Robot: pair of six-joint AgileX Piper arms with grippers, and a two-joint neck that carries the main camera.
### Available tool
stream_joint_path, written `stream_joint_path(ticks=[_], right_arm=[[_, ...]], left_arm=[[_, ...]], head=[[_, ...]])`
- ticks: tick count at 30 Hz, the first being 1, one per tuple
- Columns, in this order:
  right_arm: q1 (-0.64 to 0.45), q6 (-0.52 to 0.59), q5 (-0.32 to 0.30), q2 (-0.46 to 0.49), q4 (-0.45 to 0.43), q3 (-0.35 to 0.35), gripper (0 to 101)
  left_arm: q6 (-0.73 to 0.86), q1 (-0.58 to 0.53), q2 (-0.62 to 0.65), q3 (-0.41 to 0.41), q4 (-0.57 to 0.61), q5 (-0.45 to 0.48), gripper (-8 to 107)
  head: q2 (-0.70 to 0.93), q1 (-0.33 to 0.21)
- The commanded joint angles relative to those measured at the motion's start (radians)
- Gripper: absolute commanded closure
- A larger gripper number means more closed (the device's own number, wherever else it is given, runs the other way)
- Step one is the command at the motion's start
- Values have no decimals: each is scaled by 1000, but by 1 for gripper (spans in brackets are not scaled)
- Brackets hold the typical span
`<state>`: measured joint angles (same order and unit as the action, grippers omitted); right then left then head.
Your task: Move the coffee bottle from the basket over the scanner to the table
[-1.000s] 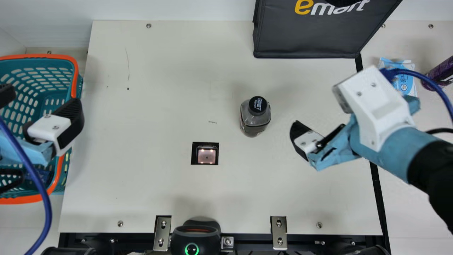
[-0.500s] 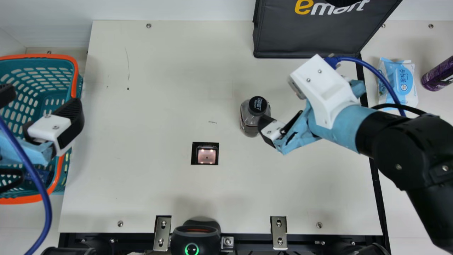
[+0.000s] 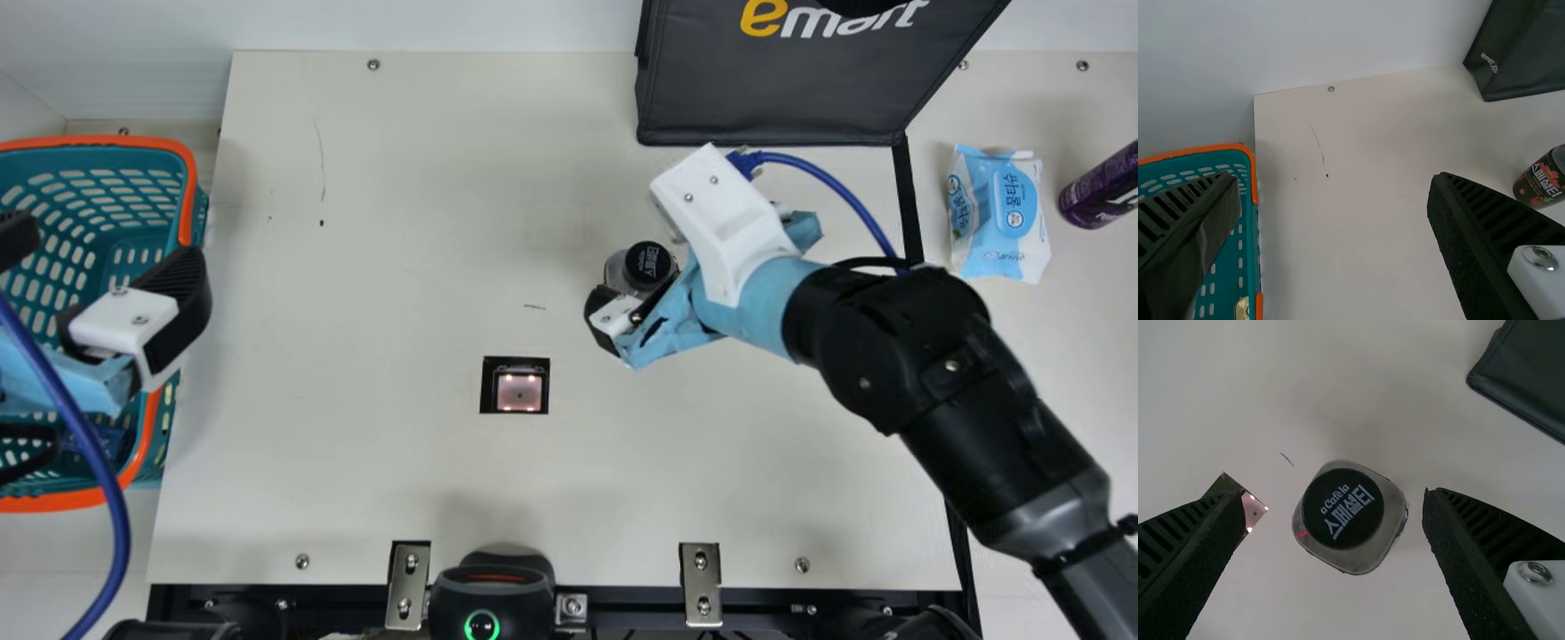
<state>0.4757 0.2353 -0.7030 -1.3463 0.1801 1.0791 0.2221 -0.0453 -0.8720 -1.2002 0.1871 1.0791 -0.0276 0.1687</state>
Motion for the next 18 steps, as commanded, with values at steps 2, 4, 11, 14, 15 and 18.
stream_joint_path(ticks=[2,4,11,14,15,18], right_arm=[[14,-27,34,-16,-8,-14,6],[22,-39,51,-26,-13,-25,6],[40,-78,94,-49,-47,-48,6],[47,-104,105,-53,-75,-53,19],[50,-114,108,-53,-86,-55,19],[58,-142,115,-51,-115,-59,9]], left_arm=[[0,0,0,0,0,0,9],[0,0,0,0,0,0,9],[0,0,0,0,0,0,9],[0,0,0,0,0,0,9],[0,0,0,0,0,0,9],[0,0,0,0,0,0,9]], head=[[0,-30],[0,-30],[0,-30],[0,-30],[0,-30],[0,-30]])
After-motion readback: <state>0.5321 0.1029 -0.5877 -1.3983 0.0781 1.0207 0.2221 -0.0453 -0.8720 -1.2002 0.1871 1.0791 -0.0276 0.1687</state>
